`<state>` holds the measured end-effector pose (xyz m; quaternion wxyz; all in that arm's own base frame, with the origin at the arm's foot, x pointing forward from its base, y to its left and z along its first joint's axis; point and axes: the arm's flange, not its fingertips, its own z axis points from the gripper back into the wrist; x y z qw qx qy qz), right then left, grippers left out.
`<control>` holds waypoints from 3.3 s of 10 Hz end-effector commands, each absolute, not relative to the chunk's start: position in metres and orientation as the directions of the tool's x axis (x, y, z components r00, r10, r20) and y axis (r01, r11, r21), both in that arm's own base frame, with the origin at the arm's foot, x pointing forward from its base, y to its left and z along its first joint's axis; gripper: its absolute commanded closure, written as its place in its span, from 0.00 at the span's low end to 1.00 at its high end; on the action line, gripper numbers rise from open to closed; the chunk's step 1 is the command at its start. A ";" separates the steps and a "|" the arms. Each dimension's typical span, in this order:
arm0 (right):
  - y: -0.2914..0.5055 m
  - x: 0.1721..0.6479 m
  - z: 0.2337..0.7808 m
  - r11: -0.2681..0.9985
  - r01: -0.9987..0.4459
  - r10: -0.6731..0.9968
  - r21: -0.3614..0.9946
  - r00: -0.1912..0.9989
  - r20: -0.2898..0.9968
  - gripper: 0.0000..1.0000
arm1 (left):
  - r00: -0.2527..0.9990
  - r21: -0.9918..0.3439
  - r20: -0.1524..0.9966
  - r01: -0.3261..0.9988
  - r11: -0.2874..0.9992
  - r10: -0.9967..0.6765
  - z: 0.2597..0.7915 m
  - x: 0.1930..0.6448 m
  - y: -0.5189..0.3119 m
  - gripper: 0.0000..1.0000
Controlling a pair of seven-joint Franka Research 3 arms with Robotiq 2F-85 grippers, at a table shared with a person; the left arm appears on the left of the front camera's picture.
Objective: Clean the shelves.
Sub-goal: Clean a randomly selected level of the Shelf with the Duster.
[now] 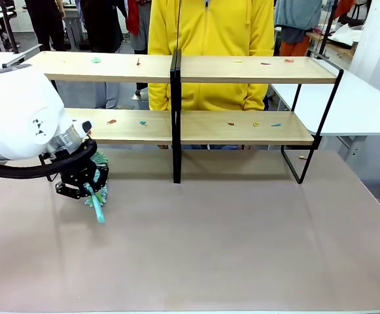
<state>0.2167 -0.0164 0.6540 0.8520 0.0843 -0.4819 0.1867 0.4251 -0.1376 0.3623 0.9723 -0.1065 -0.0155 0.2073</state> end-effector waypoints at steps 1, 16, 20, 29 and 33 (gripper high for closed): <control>-0.017 0.217 0.653 0.911 -0.410 0.243 -0.038 0.461 0.854 0.00 | 0.922 -0.189 -0.027 -0.384 0.904 0.386 0.365 0.424 -0.115 1.00; -0.017 0.217 0.653 0.911 -0.410 0.243 -0.038 0.461 0.854 0.00 | 0.856 -0.166 0.254 -0.420 0.892 0.450 0.382 0.409 -0.061 1.00; -0.017 0.217 0.653 0.911 -0.410 0.243 -0.038 0.461 0.854 0.00 | 0.952 -0.176 0.134 -0.251 0.952 0.275 0.381 0.402 -0.066 1.00; -0.017 0.217 0.653 0.911 -0.410 0.243 -0.038 0.461 0.854 0.00 | 0.692 -0.267 0.013 0.698 0.665 -0.721 0.414 0.263 0.007 1.00; -0.017 0.217 0.653 0.911 -0.410 0.243 -0.038 0.461 0.854 0.00 | 0.582 -0.192 0.269 0.813 0.549 -0.768 0.430 0.197 0.054 1.00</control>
